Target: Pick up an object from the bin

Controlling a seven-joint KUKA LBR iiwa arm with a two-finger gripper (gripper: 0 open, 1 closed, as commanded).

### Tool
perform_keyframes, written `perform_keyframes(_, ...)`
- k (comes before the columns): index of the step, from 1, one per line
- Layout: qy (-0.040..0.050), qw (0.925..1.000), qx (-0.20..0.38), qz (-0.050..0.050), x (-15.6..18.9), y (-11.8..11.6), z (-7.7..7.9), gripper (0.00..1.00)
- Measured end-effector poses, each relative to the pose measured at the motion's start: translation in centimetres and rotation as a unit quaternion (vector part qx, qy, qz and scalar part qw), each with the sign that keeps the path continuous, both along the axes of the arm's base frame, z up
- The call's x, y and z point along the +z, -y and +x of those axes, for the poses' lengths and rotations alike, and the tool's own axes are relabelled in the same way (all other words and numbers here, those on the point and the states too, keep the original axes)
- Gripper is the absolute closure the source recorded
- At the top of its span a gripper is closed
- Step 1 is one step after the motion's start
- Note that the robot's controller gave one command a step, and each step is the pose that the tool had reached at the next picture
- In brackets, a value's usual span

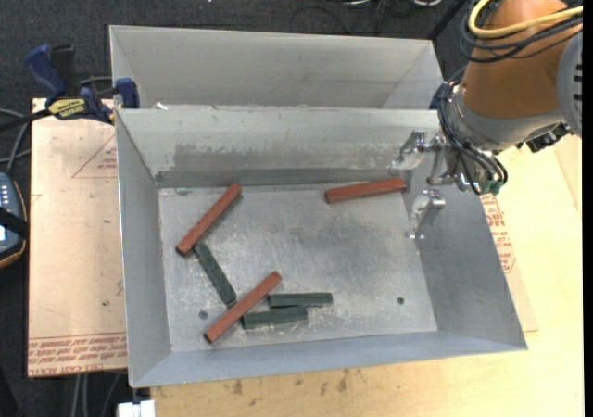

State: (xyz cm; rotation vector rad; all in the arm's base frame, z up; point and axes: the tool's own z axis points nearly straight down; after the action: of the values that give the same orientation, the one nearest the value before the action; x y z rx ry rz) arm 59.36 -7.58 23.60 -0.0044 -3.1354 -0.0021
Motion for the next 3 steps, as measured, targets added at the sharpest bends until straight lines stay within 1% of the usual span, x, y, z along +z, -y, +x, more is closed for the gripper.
perform_keyframes(1, 0.0038, 1.0000, 0.001, 0.000, 0.5, 0.0, 0.1, 0.00)
perform_keyframes(2, 0.0040, 0.9999, -0.010, 0.000, -10.3, -3.1, 4.7, 1.00)
perform_keyframes(3, 0.0040, 0.9999, -0.010, 0.000, -10.3, -3.1, 4.7, 1.00)
